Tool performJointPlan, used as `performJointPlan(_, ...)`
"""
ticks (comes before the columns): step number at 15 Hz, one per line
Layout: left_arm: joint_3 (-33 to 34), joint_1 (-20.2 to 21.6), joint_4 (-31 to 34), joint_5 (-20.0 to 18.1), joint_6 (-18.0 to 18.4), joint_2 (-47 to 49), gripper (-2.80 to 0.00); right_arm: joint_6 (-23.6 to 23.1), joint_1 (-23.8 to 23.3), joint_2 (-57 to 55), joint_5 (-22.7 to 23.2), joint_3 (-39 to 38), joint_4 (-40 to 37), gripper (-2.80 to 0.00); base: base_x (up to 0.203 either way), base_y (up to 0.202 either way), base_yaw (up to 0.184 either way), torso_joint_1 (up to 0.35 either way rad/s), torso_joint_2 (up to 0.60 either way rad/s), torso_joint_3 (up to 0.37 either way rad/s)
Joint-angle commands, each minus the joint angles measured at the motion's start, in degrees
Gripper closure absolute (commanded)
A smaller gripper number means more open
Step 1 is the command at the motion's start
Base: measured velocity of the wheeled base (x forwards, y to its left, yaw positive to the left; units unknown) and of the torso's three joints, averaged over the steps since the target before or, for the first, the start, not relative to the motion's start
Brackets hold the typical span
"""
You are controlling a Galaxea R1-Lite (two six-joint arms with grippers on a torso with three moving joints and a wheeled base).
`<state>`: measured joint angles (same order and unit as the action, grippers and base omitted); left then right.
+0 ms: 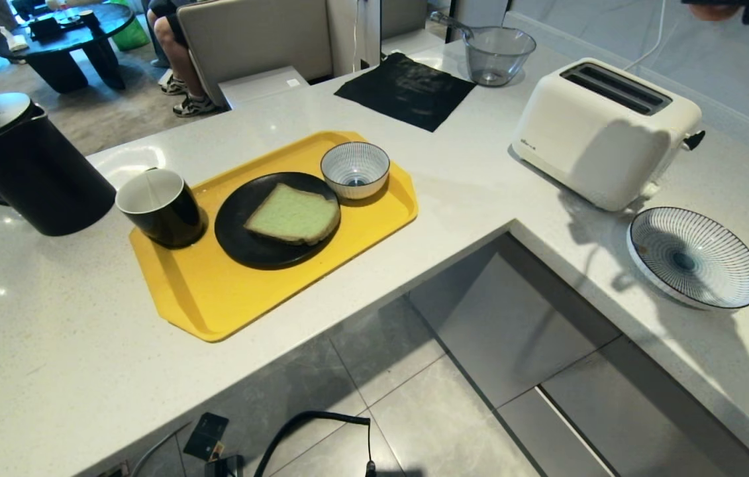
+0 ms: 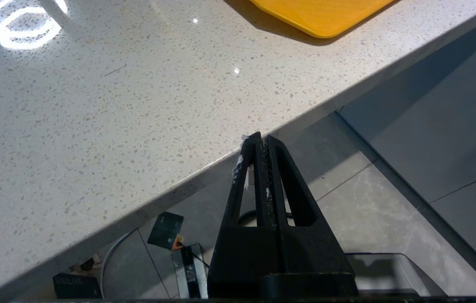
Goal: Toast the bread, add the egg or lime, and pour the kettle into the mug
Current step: Put the egg in the bowl
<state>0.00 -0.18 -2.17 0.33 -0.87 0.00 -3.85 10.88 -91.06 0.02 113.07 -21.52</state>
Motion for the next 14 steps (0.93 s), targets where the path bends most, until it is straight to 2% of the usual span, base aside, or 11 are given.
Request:
performJointPlan(1,0.79,0.01,-0.03,0.02,-0.01,0.0,0.0,-1.13,7.03,0.01,-0.12,0.03,-0.1,0.0,0.0,0.0,0.0,0.0,0.0,0.0)
performJointPlan(5,0.79,0.01,-0.03,0.02,-0.01,0.0,0.0,-3.08,19.36,-0.5,-4.95,-0.23,-0.44,0.0,0.0,0.0,0.0,0.0,0.0,0.0)
performJointPlan(9,0.79,0.01,-0.03,0.02,-0.01,0.0,0.0,-3.53,31.98,-2.44,-14.84,-0.73,-0.46,0.0,0.0,0.0,0.0,0.0,0.0,0.0)
performJointPlan(10,0.79,0.01,-0.03,0.02,-0.01,0.0,0.0,-3.53,34.04,-3.13,-17.11,-0.84,-0.46,0.0,0.0,0.0,0.0,0.0,0.0,0.0)
performJointPlan(14,0.79,0.01,-0.03,0.02,-0.01,0.0,0.0,-3.62,36.42,-5.62,-19.32,0.01,-0.04,0.0,0.0,0.0,0.0,0.0,0.0,0.0)
